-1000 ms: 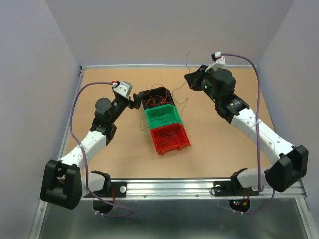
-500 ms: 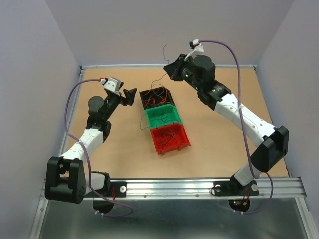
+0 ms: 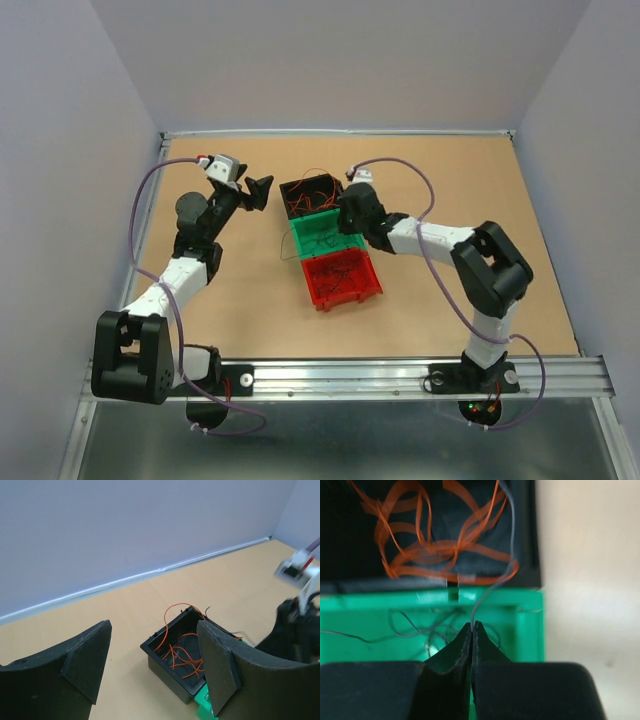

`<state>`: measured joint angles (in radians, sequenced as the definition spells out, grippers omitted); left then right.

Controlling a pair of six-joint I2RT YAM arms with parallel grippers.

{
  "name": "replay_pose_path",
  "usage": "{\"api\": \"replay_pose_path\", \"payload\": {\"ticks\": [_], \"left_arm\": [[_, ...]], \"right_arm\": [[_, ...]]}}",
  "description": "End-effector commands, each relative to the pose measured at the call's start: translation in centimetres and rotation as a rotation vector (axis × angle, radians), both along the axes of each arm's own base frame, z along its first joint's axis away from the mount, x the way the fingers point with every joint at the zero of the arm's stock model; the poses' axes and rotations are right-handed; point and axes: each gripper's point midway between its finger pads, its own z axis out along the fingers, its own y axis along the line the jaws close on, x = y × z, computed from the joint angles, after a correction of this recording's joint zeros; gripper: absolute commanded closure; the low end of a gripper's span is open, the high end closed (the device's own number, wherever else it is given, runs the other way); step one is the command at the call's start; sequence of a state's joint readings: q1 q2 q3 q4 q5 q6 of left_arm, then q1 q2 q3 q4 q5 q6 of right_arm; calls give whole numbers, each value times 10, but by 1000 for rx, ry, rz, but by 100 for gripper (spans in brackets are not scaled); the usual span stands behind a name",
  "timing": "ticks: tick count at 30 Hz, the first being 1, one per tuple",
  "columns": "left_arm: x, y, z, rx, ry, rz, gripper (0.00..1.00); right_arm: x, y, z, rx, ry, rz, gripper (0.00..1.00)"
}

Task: Untangle the cables

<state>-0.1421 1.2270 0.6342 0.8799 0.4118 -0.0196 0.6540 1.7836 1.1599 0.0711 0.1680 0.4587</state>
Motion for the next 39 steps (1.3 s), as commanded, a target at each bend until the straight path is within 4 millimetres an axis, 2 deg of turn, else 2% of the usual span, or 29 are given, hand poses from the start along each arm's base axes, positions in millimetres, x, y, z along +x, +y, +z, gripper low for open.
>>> {"api": "replay_pose_path", "payload": {"ticks": [1, 2, 3, 4, 5, 7, 9, 11, 13, 14, 16, 17, 18, 20, 21, 23, 24, 27, 28, 29, 31, 32, 34, 35, 37, 38, 39], "left_arm": [[0, -2, 24, -2, -87, -18, 20], [-1, -2, 24, 0, -89, -21, 21], [-2, -3, 24, 1, -89, -25, 21], [-3, -5, 24, 5, -93, -37, 21], [-3, -5, 24, 6, -91, -41, 21], [-6, -8, 25, 10, -97, -58, 21], [-7, -8, 25, 14, -101, -63, 21], [-8, -8, 25, 14, -102, -65, 21], [-9, -8, 26, 13, -105, -60, 21], [-8, -7, 28, 12, -108, -57, 21], [-7, -6, 27, 10, -106, -47, 21], [-6, -5, 27, 9, -105, -42, 21], [-5, -4, 25, 9, -98, -36, 21], [-4, -4, 25, 9, -97, -35, 21], [-3, -5, 22, 9, -87, -36, 21], [-2, -6, 20, 11, -83, -44, 21], [0, -5, 20, 12, -80, -39, 20], [2, -1, 18, 31, -83, -15, 15], [4, 5, 18, 27, -81, 23, 14], [5, 7, 18, 24, -81, 39, 13], [6, 13, 22, 10, -80, 76, 11], [6, 15, 25, 6, -80, 84, 11], [3, 17, 30, -4, -74, 93, 10], [3, 20, 34, -8, -79, 110, 9], [-2, 29, 43, -45, -65, 152, 7], [-5, 33, 44, -54, -64, 175, 6], [-12, 47, 58, -97, -89, 243, 6]], "right_arm": [[-18, 44, -55, -190, -19, 121, 99], [-37, 55, -74, -255, 40, 219, 99], [-43, 59, -87, -295, 101, 255, 99], [-33, 76, -96, -303, 141, 259, 99], [-47, 71, -114, -343, 240, 303, 99], [-42, 72, -122, -391, 278, 280, 94], [-39, 70, -113, -393, 256, 269, 83], [-34, 70, -82, -358, 182, 253, 74], [-32, 70, -58, -325, 132, 242, 60], [-31, 68, -37, -302, 88, 235, 52], [-30, 67, -14, -275, 42, 232, 48], [-32, 65, -8, -265, 28, 232, 44], [-34, 65, 18, -230, -17, 232, 36], [-34, 60, 39, -199, -67, 220, 26], [-40, 55, 54, -179, -97, 221, 18], [-42, 49, 71, -145, -151, 205, 6], [-49, 39, 77, -133, -170, 190, 0], [-47, 22, 99, -82, -272, 112, 0], [-54, 11, 104, -76, -301, 97, 0], [-51, 3, 118, -45, -354, 51, 0], [-53, -11, 131, -16, -406, -7, 0], [-55, -28, 144, 14, -464, -74, 0], [-59, -45, 152, 38, -515, -129, 0], [-62, -64, 159, 39, -556, -199, 0], [-65, -88, 166, 33, -593, -292, 0], [-66, -106, 166, 15, -603, -376, 0], [-71, -120, 180, 40, -629, -427, 0]]}}
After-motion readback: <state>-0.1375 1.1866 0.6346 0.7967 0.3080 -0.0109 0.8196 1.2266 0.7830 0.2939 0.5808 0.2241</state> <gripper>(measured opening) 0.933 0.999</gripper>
